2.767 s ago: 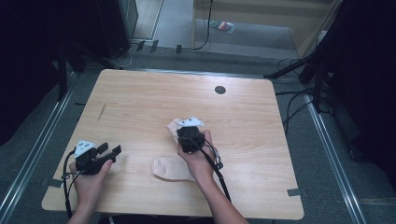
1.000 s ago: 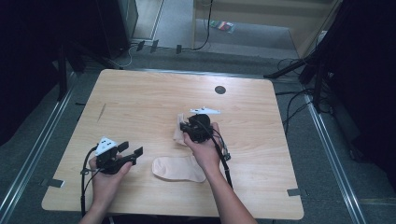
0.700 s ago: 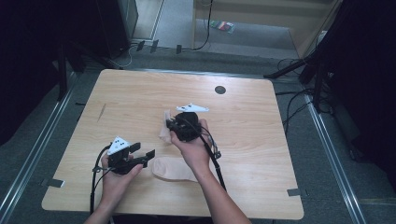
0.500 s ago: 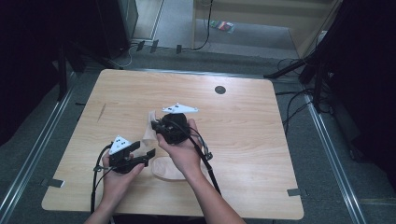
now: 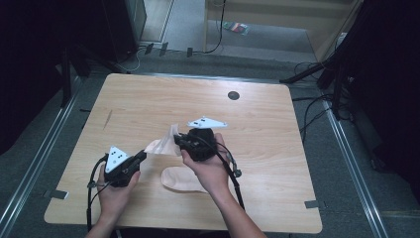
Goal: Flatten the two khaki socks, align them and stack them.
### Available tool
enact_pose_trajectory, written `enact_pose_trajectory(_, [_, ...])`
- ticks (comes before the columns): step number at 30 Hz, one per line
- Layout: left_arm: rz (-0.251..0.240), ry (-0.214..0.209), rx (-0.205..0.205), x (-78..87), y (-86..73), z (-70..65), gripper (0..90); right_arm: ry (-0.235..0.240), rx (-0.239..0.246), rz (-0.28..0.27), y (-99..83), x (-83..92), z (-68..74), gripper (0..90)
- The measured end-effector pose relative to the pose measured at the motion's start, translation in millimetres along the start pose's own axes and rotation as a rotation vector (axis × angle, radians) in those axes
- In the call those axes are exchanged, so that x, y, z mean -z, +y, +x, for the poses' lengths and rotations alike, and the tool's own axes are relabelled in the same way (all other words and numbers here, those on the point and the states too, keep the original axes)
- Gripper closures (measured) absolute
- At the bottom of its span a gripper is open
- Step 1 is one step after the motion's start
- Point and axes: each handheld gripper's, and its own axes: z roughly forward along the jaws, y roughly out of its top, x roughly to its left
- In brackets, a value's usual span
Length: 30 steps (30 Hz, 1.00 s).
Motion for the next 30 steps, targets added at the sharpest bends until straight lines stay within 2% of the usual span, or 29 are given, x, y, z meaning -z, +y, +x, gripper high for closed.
enact_pose_trajectory(1, [-0.002,0.014,-0.024,2.4,-0.4,-2.9,90.0,-0.015,-0.010,0.007,-7.7,5.3,-8.4,83.6])
enact_pose_trajectory(4, [-0.015,0.027,-0.069,8.0,-2.8,-12.8,90.0,-0.024,-0.021,0.013,-16.9,10.6,-14.8,83.6])
enact_pose_trajectory(7, [-0.014,0.022,-0.109,12.5,-6.2,-25.0,90.0,-0.038,-0.022,0.018,-31.7,17.6,-21.3,83.7])
enact_pose_trajectory(12, [0.017,-0.014,-0.155,13.7,-16.2,-43.4,90.0,-0.075,-0.014,0.033,-56.1,27.0,-27.9,83.8])
enact_pose_trajectory(17, [0.063,-0.057,-0.183,16.9,-22.2,-55.9,90.0,-0.089,-0.030,0.053,-80.8,35.4,-37.7,83.8])
enact_pose_trajectory(20, [0.084,-0.090,-0.163,16.3,-24.8,-58.7,89.1,-0.099,-0.036,0.078,-92.1,35.1,-44.0,83.9])
enact_pose_trajectory(22, [0.109,-0.112,-0.139,14.7,-27.9,-57.2,80.9,-0.106,-0.040,0.090,-97.5,33.8,-48.6,83.9])
enact_pose_trajectory(25, [0.147,-0.179,-0.100,10.6,-28.5,-50.2,72.5,-0.115,-0.052,0.120,-107.0,31.1,-59.7,83.8])
enact_pose_trajectory(26, [0.151,-0.200,-0.074,9.3,-28.3,-47.2,67.9,-0.118,-0.054,0.127,-109.6,30.2,-63.3,83.8])
enact_pose_trajectory(27, [0.146,-0.211,-0.060,9.1,-28.1,-44.2,67.0,-0.115,-0.060,0.132,-111.7,29.3,-66.3,83.7])
enact_pose_trajectory(30, [0.117,-0.236,0.018,6.5,-25.8,-32.8,62.2,-0.110,-0.069,0.140,-116.2,27.7,-71.5,83.6])
